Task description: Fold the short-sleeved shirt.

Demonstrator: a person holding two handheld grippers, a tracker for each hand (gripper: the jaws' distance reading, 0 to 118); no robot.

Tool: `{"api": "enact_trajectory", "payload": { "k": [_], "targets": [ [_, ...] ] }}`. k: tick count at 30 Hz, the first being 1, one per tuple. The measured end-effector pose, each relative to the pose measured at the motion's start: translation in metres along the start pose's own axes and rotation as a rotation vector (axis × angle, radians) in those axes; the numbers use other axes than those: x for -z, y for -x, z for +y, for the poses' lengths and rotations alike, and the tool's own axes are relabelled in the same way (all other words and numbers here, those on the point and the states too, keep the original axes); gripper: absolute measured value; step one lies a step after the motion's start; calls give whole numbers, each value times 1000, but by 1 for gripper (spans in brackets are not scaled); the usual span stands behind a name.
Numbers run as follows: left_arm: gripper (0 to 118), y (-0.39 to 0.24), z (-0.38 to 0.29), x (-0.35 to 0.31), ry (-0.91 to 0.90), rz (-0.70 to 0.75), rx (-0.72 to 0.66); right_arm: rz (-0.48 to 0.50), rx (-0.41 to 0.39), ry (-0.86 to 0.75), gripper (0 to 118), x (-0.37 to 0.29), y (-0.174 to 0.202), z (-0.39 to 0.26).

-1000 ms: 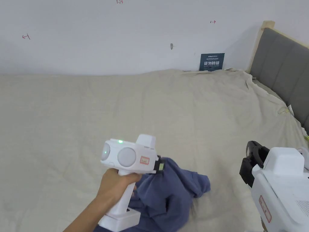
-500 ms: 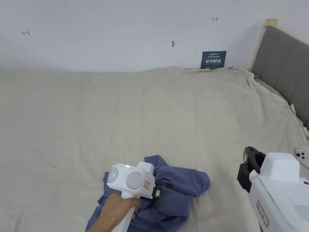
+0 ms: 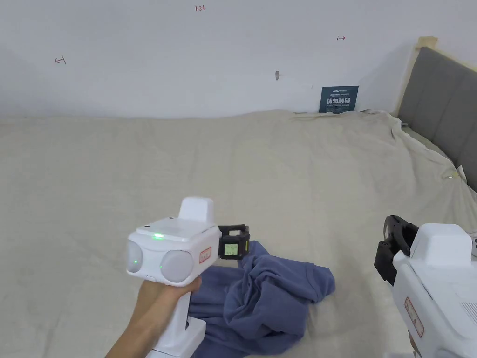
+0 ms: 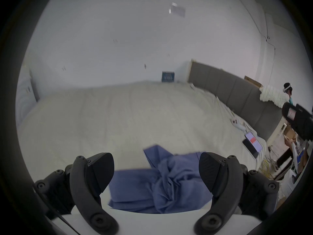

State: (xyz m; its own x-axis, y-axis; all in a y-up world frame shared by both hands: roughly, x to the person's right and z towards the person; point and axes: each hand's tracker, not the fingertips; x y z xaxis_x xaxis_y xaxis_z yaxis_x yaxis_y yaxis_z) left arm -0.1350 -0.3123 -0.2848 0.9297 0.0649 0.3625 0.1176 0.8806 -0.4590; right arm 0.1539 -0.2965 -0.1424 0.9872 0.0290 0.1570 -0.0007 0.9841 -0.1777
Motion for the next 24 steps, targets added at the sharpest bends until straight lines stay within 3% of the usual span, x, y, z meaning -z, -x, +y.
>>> {"api": "enact_trajectory", "payload": {
  "k": [11, 13, 14, 15, 17, 21, 24],
  "targets": [
    [102, 45, -27, -69, -339, 320, -9, 18, 0, -20, 0, -2, 5, 3],
    [87, 52, -35, -74, -357, 350, -6, 20, 1, -21, 0, -2, 7, 4],
    [76, 55, -40, -77, -368, 355, -3, 21, 1, -21, 0, -2, 7, 4],
    [58, 58, -44, -80, -379, 360, -6, 22, 1, -22, 0, -2, 8, 4],
    [47, 64, -50, -84, -384, 359, -3, 23, 1, -22, 0, -2, 9, 3],
    [3, 70, -57, -86, -379, 369, -1, 27, 1, -21, 0, -1, 11, 2],
    [0, 70, -62, -86, -377, 384, 9, 28, 1, -19, 0, -1, 12, 1]
  ]
}}
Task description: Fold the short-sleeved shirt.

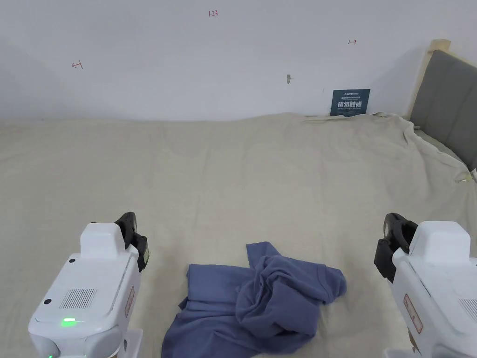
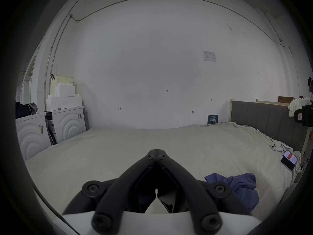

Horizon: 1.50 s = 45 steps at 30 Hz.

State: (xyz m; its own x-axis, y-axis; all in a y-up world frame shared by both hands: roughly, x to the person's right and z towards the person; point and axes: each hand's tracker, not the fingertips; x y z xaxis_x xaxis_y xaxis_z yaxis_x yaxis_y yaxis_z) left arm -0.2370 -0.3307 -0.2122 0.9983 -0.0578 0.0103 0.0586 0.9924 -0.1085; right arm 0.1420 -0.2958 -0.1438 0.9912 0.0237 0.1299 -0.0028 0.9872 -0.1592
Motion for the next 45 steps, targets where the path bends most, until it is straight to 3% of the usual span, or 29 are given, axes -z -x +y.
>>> {"api": "enact_trajectory", "payload": {
  "k": [11, 20, 29, 31, 34, 36, 43, 45],
  "targets": [
    [0, -4, -1, 5, 74, -33, -9, 5, 0, 4, 0, 1, 2, -1],
    [0, -7, -29, 33, 525, -131, -75, 10, 2, 23, 0, 4, 2, -5],
    [0, -16, -101, 35, 836, -165, -135, 15, -2, 47, 0, 7, 3, -11],
    [12, -17, -113, 34, 877, -169, -142, 15, -2, 52, 0, 7, 3, -13],
    [53, -22, -127, 31, 914, -175, -126, 17, -2, 63, 0, 9, 3, -16],
    [70, -26, -134, 30, 936, -168, -115, 19, -2, 68, 0, 9, 4, -18],
    [67, -35, -153, 33, 993, -149, -89, 27, -1, 93, 0, 13, 5, -25],
    [54, -40, -153, 31, 984, -141, -36, 27, -1, 96, 0, 13, 5, -25]
  ]
}}
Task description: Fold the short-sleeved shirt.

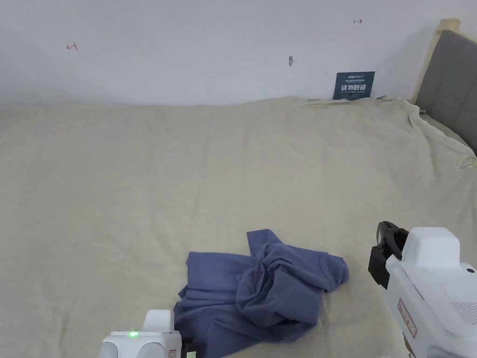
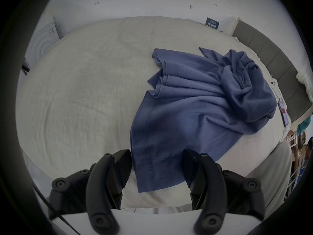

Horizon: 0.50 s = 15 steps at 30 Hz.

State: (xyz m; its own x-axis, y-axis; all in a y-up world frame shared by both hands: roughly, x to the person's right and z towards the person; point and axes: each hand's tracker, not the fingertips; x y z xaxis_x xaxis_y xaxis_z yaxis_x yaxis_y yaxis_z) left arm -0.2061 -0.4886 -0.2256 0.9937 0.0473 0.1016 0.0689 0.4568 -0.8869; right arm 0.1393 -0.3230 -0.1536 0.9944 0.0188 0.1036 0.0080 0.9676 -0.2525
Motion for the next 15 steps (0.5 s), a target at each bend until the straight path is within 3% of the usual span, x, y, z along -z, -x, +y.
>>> {"api": "enact_trajectory", "payload": {
  "k": [3, 5, 8, 15],
  "targets": [
    [6, -7, 0, -6, -9, 1, 53, 0, 0, 5, 0, 2, -1, -1],
    [3, -9, 2, -7, -2, -94, 30, 1, 2, 7, 0, 4, -1, -1],
    [1, -12, 2, -11, -39, -60, 75, 1, 4, 16, 0, 8, -1, -2],
    [0, 3, 20, -50, -157, -122, 14, 25, 11, 127, 0, 47, -8, -4]
  ]
}}
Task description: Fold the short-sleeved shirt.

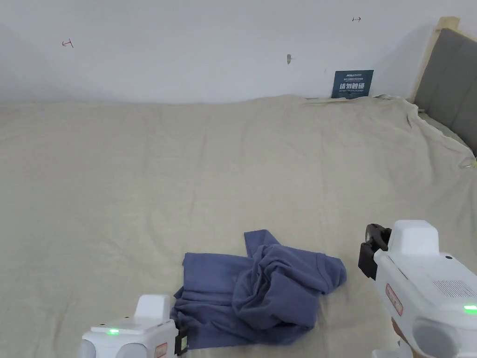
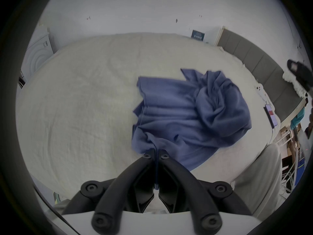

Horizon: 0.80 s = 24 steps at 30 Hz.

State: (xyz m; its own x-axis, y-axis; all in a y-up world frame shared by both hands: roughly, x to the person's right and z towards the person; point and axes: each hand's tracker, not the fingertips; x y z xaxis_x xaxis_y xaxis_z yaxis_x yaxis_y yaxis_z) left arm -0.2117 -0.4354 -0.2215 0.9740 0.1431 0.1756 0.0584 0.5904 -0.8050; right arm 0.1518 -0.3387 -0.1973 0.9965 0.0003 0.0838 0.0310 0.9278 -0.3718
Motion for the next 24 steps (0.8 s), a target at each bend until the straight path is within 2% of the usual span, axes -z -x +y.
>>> {"api": "enact_trajectory", "payload": {
  "k": [5, 6, 7, 8, 9, 10, 15, 20, 23, 24],
  "targets": [
    [0, 5, 17, -19, -55, -36, -31, 42, -1, 174, 2, 57, -7, 1],
    [0, 6, 20, -21, -63, -41, -34, 29, 11, 192, 14, 69, -8, -1],
    [0, 6, 22, -22, -68, -46, -38, 23, 10, 222, 34, 83, -9, -3],
    [0, 7, 24, -21, -69, -51, -41, 41, 14, 252, 58, 94, -11, -5],
    [0, 7, 25, -21, -70, -54, -41, 43, 9, 288, 88, 107, -12, -8],
    [0, 6, 25, -21, -74, -54, -39, 44, 17, 317, 98, 117, -13, -11],
    [0, 5, 28, -17, -68, -58, -33, 58, 66, 422, 99, 163, -13, -31],
    [0, 5, 29, -14, -63, -59, -29, 56, 50, 532, 98, 200, -10, -51],
    [0, 6, 29, -13, -61, -61, -35, 54, 87, 586, 94, 212, -6, -64],
    [0, 7, 29, -13, -62, -62, -37, 62, 88, 594, 89, 214, -5, -68]
  ]
}}
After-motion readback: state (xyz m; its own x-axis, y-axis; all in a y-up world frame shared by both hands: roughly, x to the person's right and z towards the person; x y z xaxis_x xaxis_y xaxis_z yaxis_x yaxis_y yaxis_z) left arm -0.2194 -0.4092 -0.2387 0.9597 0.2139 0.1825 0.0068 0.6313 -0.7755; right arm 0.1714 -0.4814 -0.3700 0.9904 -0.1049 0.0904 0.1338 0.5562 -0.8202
